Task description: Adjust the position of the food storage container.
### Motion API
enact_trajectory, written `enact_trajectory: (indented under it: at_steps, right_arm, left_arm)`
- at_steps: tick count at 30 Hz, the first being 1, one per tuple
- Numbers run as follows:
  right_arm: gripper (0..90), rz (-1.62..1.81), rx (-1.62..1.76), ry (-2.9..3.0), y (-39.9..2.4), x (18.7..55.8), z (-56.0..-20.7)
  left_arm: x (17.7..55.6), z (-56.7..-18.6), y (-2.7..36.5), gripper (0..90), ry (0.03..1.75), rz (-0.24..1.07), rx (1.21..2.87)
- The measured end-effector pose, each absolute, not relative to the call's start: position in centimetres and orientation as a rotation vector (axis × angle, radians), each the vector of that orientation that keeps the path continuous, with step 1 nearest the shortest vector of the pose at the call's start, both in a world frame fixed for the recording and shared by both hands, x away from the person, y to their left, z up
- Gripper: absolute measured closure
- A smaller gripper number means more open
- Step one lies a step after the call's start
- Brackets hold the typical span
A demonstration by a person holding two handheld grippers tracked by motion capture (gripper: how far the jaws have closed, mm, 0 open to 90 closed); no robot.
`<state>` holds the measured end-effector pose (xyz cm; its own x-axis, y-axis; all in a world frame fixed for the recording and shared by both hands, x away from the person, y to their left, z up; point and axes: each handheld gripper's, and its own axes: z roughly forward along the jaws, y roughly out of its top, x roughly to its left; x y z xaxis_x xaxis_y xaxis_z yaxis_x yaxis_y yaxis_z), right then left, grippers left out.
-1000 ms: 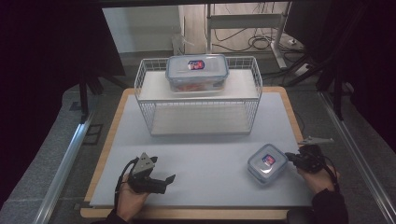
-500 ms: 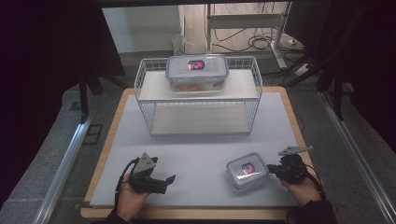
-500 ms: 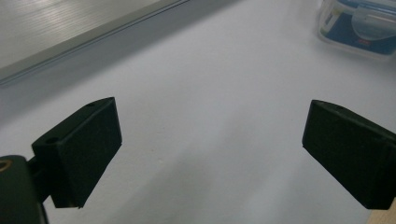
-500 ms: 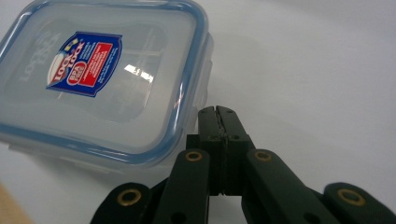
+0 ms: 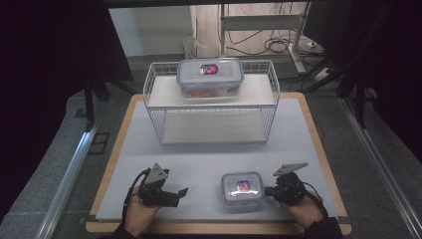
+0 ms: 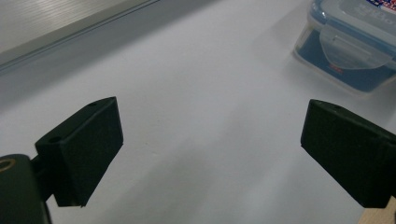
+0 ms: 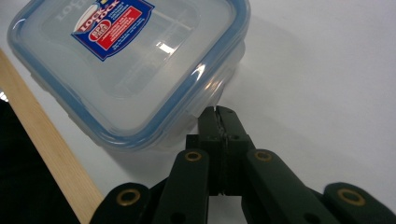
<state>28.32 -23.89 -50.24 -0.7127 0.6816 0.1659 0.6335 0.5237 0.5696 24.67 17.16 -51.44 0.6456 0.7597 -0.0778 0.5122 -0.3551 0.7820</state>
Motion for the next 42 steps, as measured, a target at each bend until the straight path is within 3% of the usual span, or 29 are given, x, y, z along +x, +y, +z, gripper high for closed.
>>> enact_trajectory:
  at_steps: [21, 25, 29, 36, 41, 42]
  right_arm:
    - [89.7, 1.013, 0.967, 2.751, -16.7, 28.7, -50.8]
    - [86.6, 1.014, 0.959, 2.731, -16.9, 28.8, -50.4]
    - [76.5, 1.053, 0.989, 2.653, -18.9, 29.4, -49.8]
    - [41.7, 1.088, 0.950, 2.572, -20.0, 29.5, -50.1]
    - [24.2, 1.122, 0.926, 2.562, -20.2, 29.6, -50.4]
    - [24.2, 1.122, 0.926, 2.562, -20.2, 29.6, -50.4]
  left_arm:
    - [24.4, -51.5, 17.8, 8.5, 1.012, 0.390, 2.069]
    - [24.3, -51.6, 18.0, 8.5, 1.018, 0.382, 2.064]
    - [24.4, -51.6, 18.2, 8.5, 1.021, 0.368, 2.056]
    - [24.4, -52.0, 17.9, 7.4, 0.987, 0.386, 2.087]
    - [24.3, -52.1, 17.9, 5.6, 0.951, 0.409, 2.088]
    - [24.3, -52.1, 17.9, 5.3, 0.951, 0.409, 2.088]
